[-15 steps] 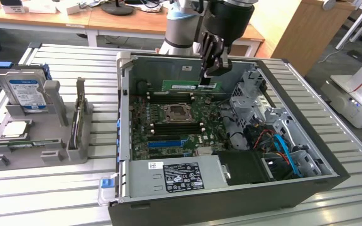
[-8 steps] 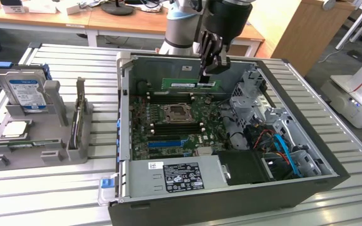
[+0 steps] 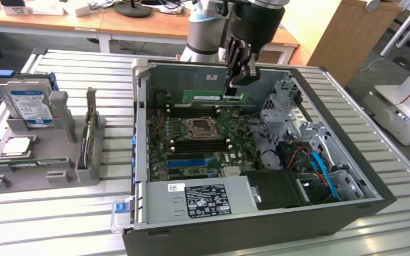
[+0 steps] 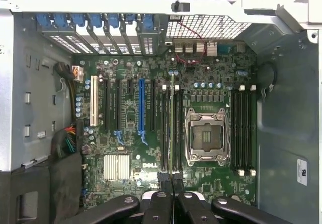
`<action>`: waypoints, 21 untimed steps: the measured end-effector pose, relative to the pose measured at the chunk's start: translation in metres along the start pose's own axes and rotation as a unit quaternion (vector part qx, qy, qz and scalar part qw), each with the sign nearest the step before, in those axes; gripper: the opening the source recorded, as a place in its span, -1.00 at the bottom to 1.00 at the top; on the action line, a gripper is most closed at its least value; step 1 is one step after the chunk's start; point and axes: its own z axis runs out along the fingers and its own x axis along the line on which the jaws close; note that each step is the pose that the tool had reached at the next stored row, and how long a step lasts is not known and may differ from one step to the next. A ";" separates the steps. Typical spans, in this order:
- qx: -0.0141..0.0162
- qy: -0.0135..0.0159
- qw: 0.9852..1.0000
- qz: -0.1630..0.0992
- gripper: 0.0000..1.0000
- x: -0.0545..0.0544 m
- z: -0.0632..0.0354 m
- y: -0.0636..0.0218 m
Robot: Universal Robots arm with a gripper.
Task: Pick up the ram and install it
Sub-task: 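Pick up the ram and move it above insertion slot, then insert the ram into the slot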
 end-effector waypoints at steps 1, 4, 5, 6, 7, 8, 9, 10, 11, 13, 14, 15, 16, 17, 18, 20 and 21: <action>0.000 0.000 1.000 0.000 -0.76 0.000 0.0012 0.0000; 0.000 0.000 1.000 0.000 -0.76 0.000 0.0030 -0.0001; 0.000 0.000 1.000 0.000 -0.76 0.000 0.0030 -0.0001; 0.000 0.000 1.000 0.000 -0.76 0.000 0.0030 -0.0001; 0.000 0.000 1.000 0.000 -0.76 0.000 0.0031 -0.0001; 0.000 0.000 1.000 0.000 -0.76 0.000 0.0031 -0.0001; 0.000 0.000 1.000 0.000 -0.76 0.000 0.0031 -0.0006; 0.000 0.000 1.000 0.000 -0.76 0.000 0.0031 -0.0017; 0.000 0.000 1.000 0.000 -0.76 0.000 0.0032 -0.0028; 0.000 0.000 1.000 0.000 -0.76 0.000 0.0032 -0.0039; 0.000 0.000 1.000 0.000 -0.76 0.000 0.0031 -0.0039; 0.000 0.000 1.000 0.000 -0.76 0.000 0.0031 -0.0039; 0.000 0.000 1.000 0.000 -0.76 0.000 0.0031 -0.0039; 0.000 0.000 1.000 0.000 -0.76 0.000 0.0031 -0.0039; 0.000 0.000 1.000 0.000 -0.76 0.000 0.0031 -0.0039; 0.000 0.000 1.000 0.000 -0.76 0.000 0.0031 -0.0039; 0.000 0.000 1.000 0.000 -0.76 0.000 0.0031 -0.0039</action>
